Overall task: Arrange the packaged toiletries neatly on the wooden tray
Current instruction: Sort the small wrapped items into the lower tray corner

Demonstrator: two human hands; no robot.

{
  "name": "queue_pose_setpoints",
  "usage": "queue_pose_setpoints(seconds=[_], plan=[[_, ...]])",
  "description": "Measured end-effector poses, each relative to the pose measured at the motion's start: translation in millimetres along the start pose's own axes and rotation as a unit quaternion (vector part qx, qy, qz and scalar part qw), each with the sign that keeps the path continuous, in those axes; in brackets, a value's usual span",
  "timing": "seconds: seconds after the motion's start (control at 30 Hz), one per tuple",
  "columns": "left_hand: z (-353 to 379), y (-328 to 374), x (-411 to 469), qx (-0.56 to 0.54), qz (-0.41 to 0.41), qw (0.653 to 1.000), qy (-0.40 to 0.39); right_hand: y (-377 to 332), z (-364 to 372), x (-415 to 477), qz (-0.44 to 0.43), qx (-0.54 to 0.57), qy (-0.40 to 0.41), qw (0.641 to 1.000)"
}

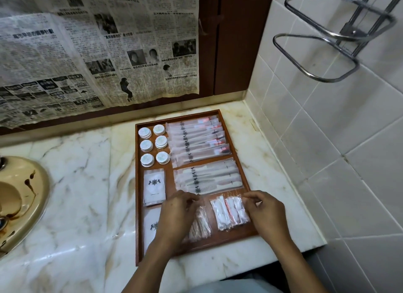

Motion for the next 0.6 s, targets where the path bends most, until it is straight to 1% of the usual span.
queue_pose_setpoints(seconds=[0.03,0.13,0.27,0.33,0.4,0.47,0.53,0.6], plan=[[-10,-5,0,-0.032,-0.018,0.999,0.011,8,-7,4,0.02,0.007,0.011,1.0],[-42,-34,-4,-0.066,-0.079,0.992,0.07,37,-16,16,0.065,-0.002,0.011,0.998],[-79,-83,-14,-0.065,-0.152,0.975,0.149,66,-13,18,0.098,0.001,-0.042,0.994],[-90,-108,-22,-0.082,-0.199,0.962,0.168,69,-10,14,0.106,0.009,-0.063,0.992],[-92,-133,-32,-0.123,-0.248,0.947,0.164,71,-8,11,0.113,0.028,-0.075,0.99],[-86,-149,-40,-0.196,-0.283,0.927,0.146,73,-6,10,0.114,0.034,-0.083,0.989],[-77,-153,-47,-0.271,-0.298,0.908,0.116,74,-4,11,0.102,0.031,-0.09,0.99],[-71,-155,-52,-0.306,-0.299,0.899,0.092,70,-3,9,0.089,0.027,-0.093,0.991]])
Point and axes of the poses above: each hand's wrist, its own x-axis towards the middle knuckle, its own z-axis out of the palm, y = z × x, the point moved 6 cm from there along x, towards the middle knuckle, and after that the axes turned 2 degrees about -x, right-handed, at the moved point
